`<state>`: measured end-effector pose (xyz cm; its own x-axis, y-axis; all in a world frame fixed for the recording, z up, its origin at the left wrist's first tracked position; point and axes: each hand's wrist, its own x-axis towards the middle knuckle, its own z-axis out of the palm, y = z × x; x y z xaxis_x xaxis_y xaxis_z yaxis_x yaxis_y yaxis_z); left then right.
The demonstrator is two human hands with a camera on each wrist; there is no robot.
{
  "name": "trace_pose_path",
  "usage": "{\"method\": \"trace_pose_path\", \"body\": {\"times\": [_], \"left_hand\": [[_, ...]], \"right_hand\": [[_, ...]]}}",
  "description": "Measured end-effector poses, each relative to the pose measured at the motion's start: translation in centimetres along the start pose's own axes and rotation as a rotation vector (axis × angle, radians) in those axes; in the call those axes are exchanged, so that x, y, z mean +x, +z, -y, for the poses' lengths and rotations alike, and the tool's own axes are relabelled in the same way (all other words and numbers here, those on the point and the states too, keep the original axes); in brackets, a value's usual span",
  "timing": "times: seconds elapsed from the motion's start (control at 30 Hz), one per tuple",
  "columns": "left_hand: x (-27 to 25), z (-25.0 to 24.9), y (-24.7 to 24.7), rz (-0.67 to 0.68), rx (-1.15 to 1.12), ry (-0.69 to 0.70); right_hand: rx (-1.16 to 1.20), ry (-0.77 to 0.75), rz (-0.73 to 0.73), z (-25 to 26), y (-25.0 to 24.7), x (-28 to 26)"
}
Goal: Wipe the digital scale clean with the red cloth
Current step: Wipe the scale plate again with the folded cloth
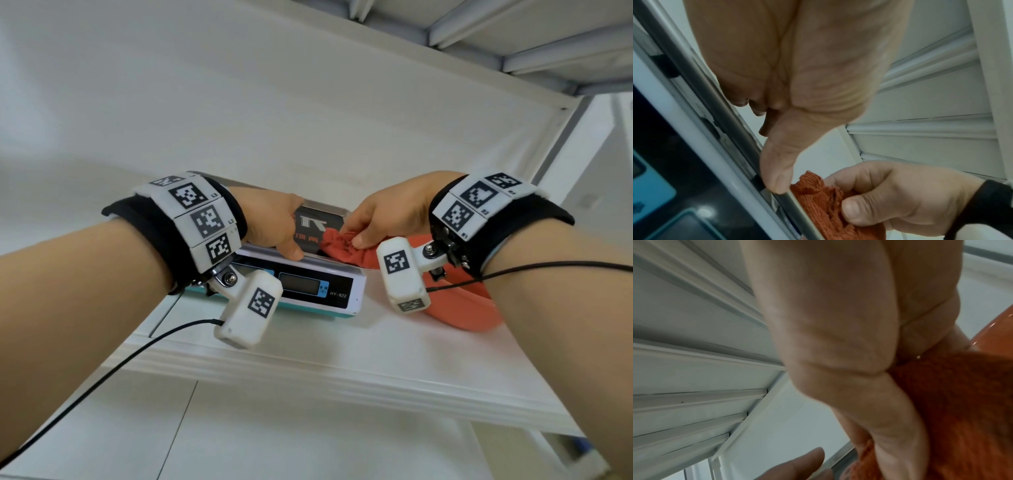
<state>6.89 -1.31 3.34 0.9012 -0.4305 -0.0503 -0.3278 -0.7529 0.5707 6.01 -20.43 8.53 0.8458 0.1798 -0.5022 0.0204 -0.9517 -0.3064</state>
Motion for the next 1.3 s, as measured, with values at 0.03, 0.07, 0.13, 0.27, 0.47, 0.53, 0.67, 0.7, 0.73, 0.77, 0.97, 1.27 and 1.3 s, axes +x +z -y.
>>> {"method": "trace_pose_path", "body": {"times": [0.03, 0.07, 0.13, 0.27, 0.47, 0.53, 0.67, 0.7, 0.73, 0.77, 0.97, 1.27, 1.3], "left_hand": [[0.0, 0.0, 0.0, -0.002, 0.002, -0.002], [0.0, 0.0, 0.1, -0.003, 0.004, -0.002], [0.1, 0.0, 0.1, -0.01, 0.01, -0.004], [0.2, -0.1, 0.1, -0.004, 0.01, -0.008], [0.4, 0.1, -0.1, 0.031, 0.0, 0.0], [0.5, 0.3, -0.2, 0.035, -0.02, 0.0], [0.6, 0.7, 0.0, 0.054, -0.034, -0.007], [0.6, 0.7, 0.1, 0.042, -0.028, -0.013], [0.5, 0.6, 0.2, 0.029, -0.025, -0.018], [0.5, 0.6, 0.2, 0.019, -0.023, -0.024], [0.9, 0.5, 0.1, 0.045, -0.065, 0.028], [-0.2, -0.3, -0.4, -0.039, 0.163, 0.048], [-0.2, -0.1, -0.4, -0.038, 0.169, 0.044]], "right_hand": [[0.006, -0.014, 0.028, -0.2, 0.0, 0.0], [0.008, -0.025, 0.061, -0.2, 0.0, -0.1], [-0.014, -0.034, 0.102, 0.1, 0.1, -0.3], [-0.173, -0.025, 0.021, 1.3, 1.0, -0.4], [-0.274, -0.002, -0.125, 2.0, 2.2, 0.1], [-0.301, 0.007, -0.157, 2.2, 2.5, 0.3], [-0.287, -0.003, -0.202, 1.9, 2.8, 0.5], [-0.284, -0.01, -0.204, 1.8, 3.0, 0.6], [-0.281, -0.019, -0.207, 1.8, 3.1, 0.6], [-0.282, -0.024, -0.209, 1.8, 3.1, 0.7], [-0.276, -0.01, -0.196, 2.1, 2.2, -0.1], [-0.17, -0.109, -0.195, 1.2, 2.2, -0.4], [-0.113, -0.126, -0.201, 1.0, 2.1, -0.5]]}}
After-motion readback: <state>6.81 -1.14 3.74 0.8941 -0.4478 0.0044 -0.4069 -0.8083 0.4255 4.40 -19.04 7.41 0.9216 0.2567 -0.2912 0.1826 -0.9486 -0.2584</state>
